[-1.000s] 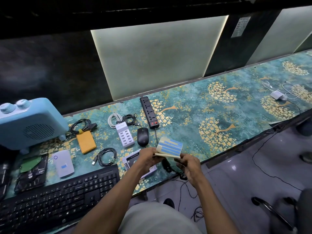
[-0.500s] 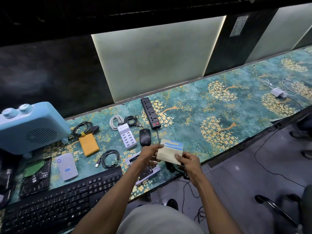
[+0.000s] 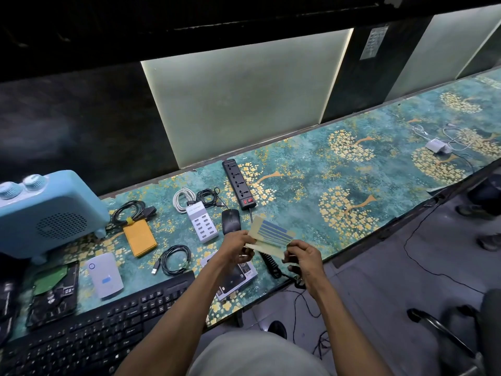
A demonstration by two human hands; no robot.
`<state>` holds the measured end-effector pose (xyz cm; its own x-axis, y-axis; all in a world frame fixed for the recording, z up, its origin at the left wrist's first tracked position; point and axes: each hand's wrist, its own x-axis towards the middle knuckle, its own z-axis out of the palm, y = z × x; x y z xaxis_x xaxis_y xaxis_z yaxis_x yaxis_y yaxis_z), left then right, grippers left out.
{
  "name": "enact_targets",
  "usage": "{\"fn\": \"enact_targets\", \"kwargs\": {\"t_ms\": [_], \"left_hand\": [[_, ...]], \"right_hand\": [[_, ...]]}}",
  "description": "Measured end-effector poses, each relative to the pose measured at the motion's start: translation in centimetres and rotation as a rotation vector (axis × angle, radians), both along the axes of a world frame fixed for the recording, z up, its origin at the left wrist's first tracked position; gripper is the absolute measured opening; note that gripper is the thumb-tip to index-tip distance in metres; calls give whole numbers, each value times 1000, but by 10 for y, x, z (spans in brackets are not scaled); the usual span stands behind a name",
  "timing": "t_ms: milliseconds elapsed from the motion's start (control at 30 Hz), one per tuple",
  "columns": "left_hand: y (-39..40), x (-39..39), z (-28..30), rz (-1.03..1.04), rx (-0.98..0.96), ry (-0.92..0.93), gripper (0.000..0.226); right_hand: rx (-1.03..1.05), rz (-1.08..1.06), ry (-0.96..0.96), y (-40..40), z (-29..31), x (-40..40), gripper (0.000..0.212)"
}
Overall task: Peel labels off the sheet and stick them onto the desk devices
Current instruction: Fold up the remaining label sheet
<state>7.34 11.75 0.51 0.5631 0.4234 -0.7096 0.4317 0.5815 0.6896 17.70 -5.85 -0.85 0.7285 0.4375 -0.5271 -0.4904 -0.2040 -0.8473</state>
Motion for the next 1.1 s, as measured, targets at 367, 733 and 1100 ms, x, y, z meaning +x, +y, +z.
{"fn": "enact_targets", "kwargs": {"t_ms": [367, 733, 1100], "left_hand": [[-6, -14, 0, 96, -210, -31, 13], [-16, -32, -2, -79, -132, -100, 35], [-26, -53, -17, 393, -547, -141, 26]], "right_hand": [[-21, 144, -175, 6, -8, -9, 19], [42, 137, -153, -1, -17, -24, 13], [84, 233, -83, -22, -17, -57, 16]]}}
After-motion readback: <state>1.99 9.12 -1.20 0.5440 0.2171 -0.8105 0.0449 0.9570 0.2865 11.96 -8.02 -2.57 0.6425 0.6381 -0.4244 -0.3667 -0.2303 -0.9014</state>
